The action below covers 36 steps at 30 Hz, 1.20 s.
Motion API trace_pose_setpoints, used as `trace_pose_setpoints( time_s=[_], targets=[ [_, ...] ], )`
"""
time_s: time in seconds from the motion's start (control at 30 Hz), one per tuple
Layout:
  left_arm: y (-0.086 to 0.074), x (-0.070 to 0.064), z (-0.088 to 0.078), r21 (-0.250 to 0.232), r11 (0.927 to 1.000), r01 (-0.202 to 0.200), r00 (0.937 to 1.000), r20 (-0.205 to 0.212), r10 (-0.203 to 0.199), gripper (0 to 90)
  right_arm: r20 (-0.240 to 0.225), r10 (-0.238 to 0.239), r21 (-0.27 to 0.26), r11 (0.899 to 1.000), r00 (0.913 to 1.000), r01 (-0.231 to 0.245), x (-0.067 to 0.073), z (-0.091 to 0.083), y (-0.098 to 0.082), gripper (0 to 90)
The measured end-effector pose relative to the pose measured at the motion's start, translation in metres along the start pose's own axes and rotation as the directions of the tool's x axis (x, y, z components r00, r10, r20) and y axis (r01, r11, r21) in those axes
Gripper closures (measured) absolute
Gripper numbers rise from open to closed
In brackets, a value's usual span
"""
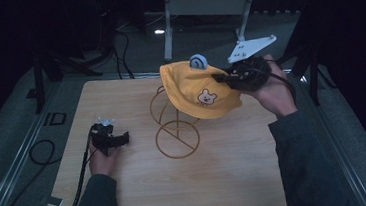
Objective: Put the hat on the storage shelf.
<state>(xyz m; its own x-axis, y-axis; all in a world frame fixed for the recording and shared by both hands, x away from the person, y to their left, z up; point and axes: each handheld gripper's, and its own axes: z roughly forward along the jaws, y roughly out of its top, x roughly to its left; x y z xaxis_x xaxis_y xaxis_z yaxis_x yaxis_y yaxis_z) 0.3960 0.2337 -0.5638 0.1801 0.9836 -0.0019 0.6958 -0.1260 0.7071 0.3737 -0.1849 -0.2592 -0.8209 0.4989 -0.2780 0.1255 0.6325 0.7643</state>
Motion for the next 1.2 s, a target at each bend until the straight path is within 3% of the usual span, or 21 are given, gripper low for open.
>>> trace_pose_setpoints(
  time_s=[0.27, 0.6, 1.2],
  targets=[
    [0.000, 0.000, 0.000, 0.000, 1.0000, 0.000, 1.0000, 0.000, 0.000, 12.8, -0.011, -0.010, 0.002, 1.000, 0.9999, 0.010, 0.000, 0.009, 0.010, 81.8],
    [0.000, 0.000, 0.000, 0.001, 1.0000, 0.000, 1.0000, 0.000, 0.000, 12.7, -0.059, -0.043, 0.027, 0.999, 0.9973, 0.045, 0.008, 0.032, 0.026, 81.4],
    [0.000, 0.000, 0.000, 0.002, 1.0000, -0.001, 1.0000, 0.000, 0.001, 12.7, -0.106, -0.051, 0.056, 0.997, 0.9931, 0.057, 0.020, 0.064, 0.047, 80.5]
  ],
)
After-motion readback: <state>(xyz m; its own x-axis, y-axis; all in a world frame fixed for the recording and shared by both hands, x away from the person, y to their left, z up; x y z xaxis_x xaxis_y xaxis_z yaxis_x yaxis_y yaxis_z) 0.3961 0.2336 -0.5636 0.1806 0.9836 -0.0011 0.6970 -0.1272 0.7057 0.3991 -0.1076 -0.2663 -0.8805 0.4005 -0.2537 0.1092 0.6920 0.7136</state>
